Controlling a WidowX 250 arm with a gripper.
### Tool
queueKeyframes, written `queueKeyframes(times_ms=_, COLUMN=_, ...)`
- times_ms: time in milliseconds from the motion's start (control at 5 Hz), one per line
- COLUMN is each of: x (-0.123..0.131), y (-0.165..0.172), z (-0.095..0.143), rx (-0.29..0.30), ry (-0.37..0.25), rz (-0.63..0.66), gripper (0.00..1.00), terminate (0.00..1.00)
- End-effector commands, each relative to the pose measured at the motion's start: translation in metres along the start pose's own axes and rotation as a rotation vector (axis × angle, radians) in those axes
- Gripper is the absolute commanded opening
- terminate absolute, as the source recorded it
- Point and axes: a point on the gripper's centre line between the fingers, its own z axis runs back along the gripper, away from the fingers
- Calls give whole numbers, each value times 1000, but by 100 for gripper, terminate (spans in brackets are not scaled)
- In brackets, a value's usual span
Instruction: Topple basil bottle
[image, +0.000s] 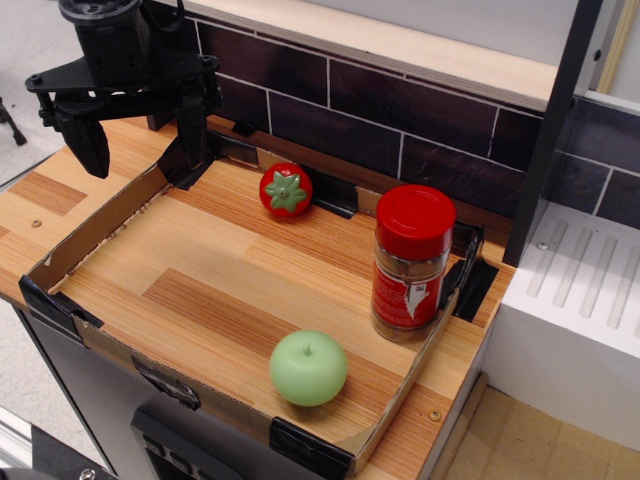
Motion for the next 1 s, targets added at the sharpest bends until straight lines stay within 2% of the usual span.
queueKeyframes(times_ms=0, x=0, y=0, z=0, rx=0, ry=0, rz=0, gripper=100, terminate=0)
queueKeyframes(times_ms=200, x=-5, y=-23, z=0, rx=28, ry=-22, rz=201, gripper=100, terminate=0)
queueKeyframes(times_ms=400, x=-12, y=-39, z=3, rx=13, ry=18, rz=307, gripper=100, terminate=0)
queueKeyframes(times_ms=600, x=-17, y=-55, z=8, rx=-3, ry=46, rz=502, gripper=100, terminate=0)
queueKeyframes(times_ms=800, x=-21, y=-70, z=11, rx=-77, ry=58, rz=662, gripper=100, terminate=0)
